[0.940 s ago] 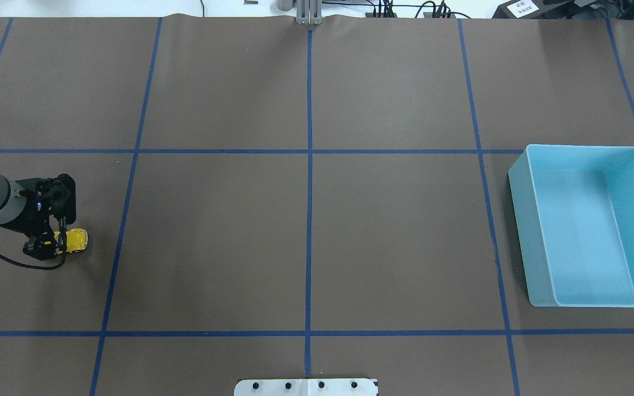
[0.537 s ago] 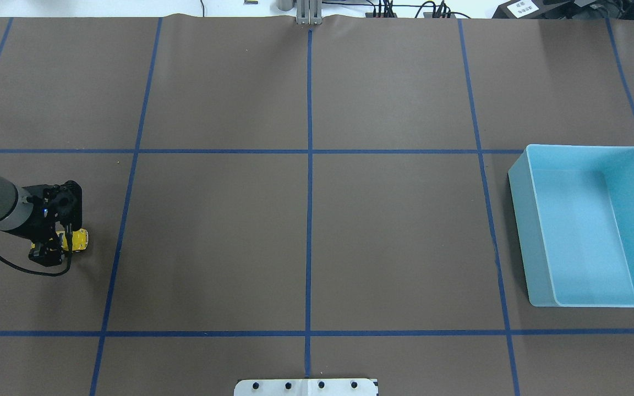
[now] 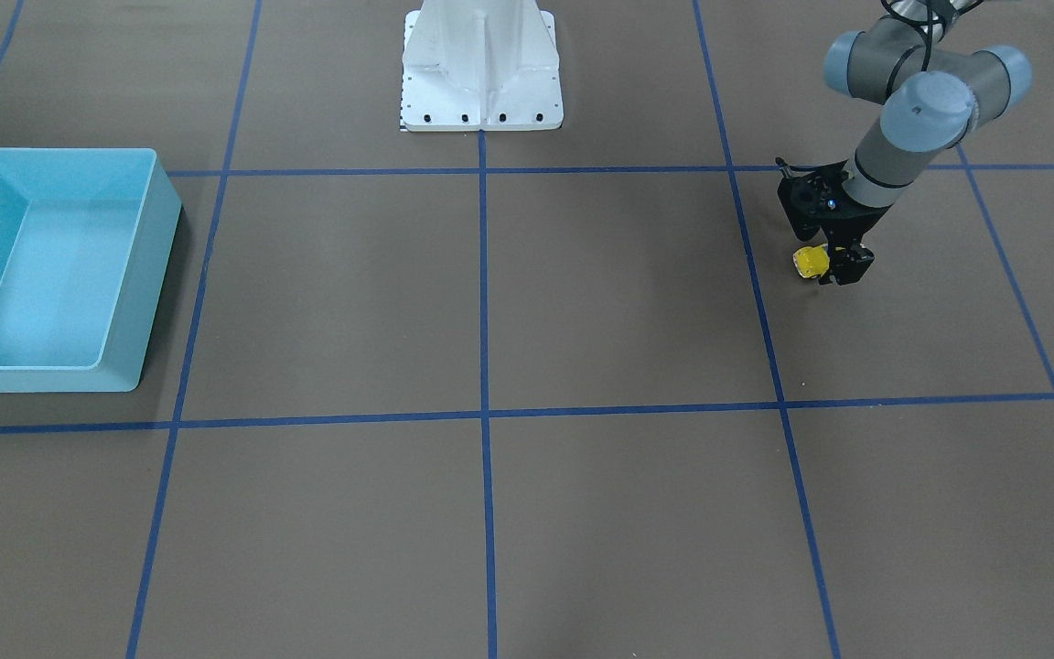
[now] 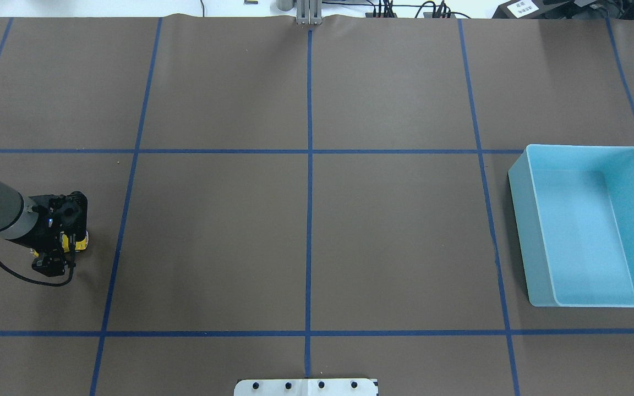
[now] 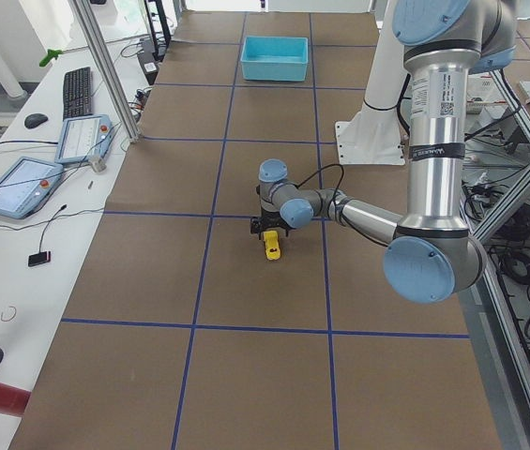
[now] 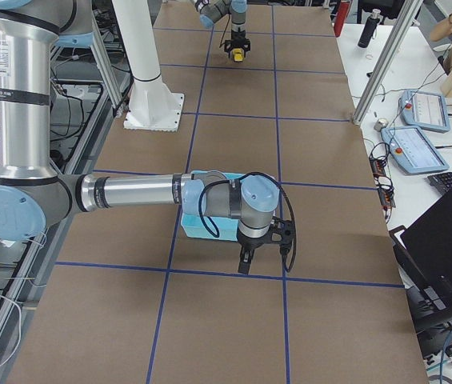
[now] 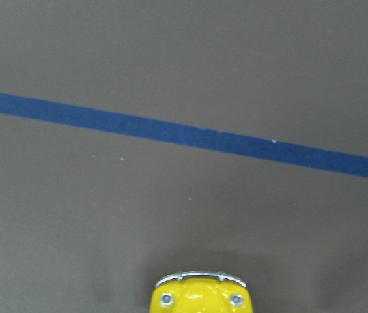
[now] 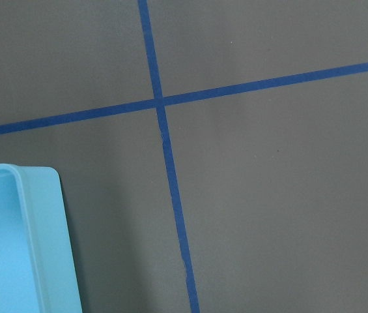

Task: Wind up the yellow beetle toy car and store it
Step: 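Press the left gripper on the car and drag it backward to wind it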

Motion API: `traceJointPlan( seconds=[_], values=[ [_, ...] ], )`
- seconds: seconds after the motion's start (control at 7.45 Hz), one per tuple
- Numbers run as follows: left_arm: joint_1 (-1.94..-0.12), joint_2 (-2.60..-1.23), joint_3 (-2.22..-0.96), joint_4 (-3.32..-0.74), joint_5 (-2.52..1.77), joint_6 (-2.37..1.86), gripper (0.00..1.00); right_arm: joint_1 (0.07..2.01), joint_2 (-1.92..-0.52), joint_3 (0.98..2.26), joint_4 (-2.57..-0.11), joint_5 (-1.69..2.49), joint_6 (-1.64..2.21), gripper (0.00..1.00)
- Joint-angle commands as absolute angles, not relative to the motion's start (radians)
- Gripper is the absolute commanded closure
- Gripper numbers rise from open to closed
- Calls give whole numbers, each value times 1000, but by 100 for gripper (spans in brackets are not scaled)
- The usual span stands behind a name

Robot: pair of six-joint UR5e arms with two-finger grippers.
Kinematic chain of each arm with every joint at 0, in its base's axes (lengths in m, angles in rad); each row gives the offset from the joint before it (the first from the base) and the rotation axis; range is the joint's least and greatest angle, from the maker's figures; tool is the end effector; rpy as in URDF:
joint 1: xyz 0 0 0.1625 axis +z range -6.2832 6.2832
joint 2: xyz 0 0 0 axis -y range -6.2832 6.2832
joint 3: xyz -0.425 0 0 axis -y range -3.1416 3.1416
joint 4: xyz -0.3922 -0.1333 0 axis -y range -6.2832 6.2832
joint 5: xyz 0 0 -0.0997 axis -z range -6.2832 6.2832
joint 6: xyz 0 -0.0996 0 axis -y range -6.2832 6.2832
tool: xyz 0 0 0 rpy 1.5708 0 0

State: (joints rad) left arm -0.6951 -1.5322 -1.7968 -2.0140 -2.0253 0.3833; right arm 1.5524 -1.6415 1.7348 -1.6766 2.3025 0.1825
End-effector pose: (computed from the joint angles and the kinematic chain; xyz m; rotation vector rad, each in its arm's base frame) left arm 0.3283 -0.3904 0.5276 0.5349 0.6249 1.3366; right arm 0.0583 -0.4604 0.6252 -0.0853 -0.7276 0.1613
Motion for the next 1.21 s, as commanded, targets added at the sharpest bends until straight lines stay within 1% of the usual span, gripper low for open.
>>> traceJointPlan(
  seconds=[0.0, 0.27, 0.4, 0.54, 0.67, 0.81, 0.94, 1.07],
  values=[
    [-695, -1522, -1793, -2016, -2028, 385, 0, 1552, -1640, 1735, -1675, 2304, 183, 0],
    [-695, -1514, -1795, -2016, -2028, 387, 3, 1552, -1638, 1735, -1675, 2306, 183, 0],
    [-695, -1514, -1798, -2016, -2028, 387, 15, 1552, -1638, 1735, -1675, 2306, 183, 0],
    [-695, -1514, -1804, -2016, -2034, 387, 34, 1552, -1638, 1735, -1675, 2306, 184, 0],
    [-695, -1514, -1805, -2016, -2045, 387, 57, 1552, -1637, 1735, -1675, 2306, 184, 0],
    [-695, -1514, -1804, -2031, -2046, 385, 86, 1552, -1637, 1735, -1677, 2306, 183, 0],
    [-696, -1513, -1805, -2037, -2057, 387, 100, 1552, -1637, 1733, -1675, 2306, 184, 0],
    [-699, -1513, -1813, -2037, -2072, 385, 100, 1552, -1632, 1735, -1675, 2306, 184, 0]
  ],
)
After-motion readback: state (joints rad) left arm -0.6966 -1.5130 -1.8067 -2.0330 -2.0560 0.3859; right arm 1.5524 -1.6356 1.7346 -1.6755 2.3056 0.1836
